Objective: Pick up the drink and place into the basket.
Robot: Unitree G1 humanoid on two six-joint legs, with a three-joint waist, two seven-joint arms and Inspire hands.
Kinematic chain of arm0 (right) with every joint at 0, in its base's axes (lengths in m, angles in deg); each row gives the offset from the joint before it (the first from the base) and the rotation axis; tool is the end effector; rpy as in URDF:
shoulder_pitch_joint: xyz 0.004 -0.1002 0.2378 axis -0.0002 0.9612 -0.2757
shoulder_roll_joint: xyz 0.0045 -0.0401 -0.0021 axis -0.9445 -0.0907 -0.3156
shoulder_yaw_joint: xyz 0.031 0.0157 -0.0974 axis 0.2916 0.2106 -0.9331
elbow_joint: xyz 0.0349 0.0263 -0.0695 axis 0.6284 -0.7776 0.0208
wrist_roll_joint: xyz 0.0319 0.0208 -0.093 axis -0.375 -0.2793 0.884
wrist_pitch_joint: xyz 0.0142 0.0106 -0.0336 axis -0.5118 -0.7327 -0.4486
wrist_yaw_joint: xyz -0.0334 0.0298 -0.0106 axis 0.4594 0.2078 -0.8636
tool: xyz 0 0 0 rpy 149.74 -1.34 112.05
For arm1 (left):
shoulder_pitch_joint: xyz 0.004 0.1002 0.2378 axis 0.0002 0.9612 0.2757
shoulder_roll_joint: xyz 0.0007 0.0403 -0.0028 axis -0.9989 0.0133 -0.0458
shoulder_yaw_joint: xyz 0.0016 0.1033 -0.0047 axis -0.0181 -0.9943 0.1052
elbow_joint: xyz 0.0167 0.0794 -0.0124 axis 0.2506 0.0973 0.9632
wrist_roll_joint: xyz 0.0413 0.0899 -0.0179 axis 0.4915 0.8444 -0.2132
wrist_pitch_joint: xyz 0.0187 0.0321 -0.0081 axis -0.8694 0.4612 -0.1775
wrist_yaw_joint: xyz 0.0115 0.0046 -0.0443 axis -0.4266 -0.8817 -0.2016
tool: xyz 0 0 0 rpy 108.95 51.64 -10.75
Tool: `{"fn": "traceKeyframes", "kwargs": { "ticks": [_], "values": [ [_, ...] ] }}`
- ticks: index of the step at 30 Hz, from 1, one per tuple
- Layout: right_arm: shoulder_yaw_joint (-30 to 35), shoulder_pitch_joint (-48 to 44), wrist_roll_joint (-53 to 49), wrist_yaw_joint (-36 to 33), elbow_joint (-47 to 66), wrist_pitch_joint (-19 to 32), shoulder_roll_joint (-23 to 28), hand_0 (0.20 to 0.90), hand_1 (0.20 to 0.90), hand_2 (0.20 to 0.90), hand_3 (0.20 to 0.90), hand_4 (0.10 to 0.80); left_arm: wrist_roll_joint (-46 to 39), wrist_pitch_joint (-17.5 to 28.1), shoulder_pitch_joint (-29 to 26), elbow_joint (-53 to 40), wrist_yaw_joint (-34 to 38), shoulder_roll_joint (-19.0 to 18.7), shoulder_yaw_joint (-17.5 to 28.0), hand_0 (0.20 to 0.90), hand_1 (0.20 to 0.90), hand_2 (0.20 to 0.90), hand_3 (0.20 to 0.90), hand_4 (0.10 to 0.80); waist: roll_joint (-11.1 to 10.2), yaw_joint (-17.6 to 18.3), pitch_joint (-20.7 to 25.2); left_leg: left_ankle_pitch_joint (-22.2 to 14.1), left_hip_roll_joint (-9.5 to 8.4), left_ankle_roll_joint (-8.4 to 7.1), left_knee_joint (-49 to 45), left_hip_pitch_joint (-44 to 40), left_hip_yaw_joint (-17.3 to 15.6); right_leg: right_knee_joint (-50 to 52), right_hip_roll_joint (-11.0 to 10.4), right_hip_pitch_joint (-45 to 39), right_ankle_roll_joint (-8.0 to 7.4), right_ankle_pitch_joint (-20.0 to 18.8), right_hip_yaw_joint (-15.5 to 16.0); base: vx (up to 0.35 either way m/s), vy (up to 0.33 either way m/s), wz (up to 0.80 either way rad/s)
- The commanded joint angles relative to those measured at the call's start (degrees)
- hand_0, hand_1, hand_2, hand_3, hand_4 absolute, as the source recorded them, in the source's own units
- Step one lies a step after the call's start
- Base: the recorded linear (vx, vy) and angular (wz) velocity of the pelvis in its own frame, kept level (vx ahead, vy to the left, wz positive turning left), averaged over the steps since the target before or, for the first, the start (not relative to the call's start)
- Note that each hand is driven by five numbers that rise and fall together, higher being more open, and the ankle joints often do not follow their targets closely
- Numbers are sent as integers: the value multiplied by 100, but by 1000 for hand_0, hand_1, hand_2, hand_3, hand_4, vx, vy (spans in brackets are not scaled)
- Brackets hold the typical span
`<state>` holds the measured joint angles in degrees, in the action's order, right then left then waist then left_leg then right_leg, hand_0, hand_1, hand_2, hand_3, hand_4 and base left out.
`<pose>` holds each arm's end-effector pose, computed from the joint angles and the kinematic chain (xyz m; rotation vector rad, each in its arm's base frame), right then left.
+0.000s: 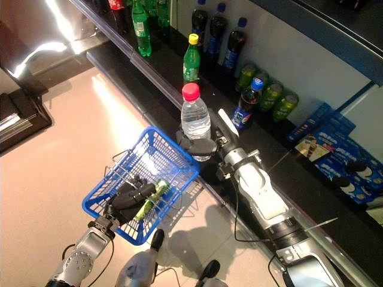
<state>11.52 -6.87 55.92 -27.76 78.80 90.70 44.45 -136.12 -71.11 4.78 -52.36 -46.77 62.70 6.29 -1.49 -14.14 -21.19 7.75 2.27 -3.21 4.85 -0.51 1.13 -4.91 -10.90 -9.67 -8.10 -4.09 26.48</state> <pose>0.2710 -0.1723 0.1338 -0.2908 -0.3366 0.4056 0.1876 0.1923 0.0101 -0.8274 0.2170 -0.3862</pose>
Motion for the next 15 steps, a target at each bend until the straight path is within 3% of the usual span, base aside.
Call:
{"fn": "traceKeyframes", "kwargs": {
  "ticks": [1, 15],
  "values": [
    [-57, -287, -347, -195, 813, 1234, -214, 300, 300, 300, 200, 100, -526, 456, -744, -1287, -835, 60, -343, 300, 300, 300, 200, 100, -179, -50, 1532, -404, -229, 78, 15, -221, 19, 36, 88, -204, -139, 33, 81, -10, -13, 4],
    [-544, -433, -388, -233, 1016, 1237, -357, 300, 300, 300, 200, 100, -705, -1, -1054, -2258, -1113, 5, -733, 300, 300, 300, 200, 100, -227, -166, 1599, -310, -261, 39, 15, -116, 215, 25, 84, -214, -181, 15, 143, -12, -2, 3]
  ]
}}
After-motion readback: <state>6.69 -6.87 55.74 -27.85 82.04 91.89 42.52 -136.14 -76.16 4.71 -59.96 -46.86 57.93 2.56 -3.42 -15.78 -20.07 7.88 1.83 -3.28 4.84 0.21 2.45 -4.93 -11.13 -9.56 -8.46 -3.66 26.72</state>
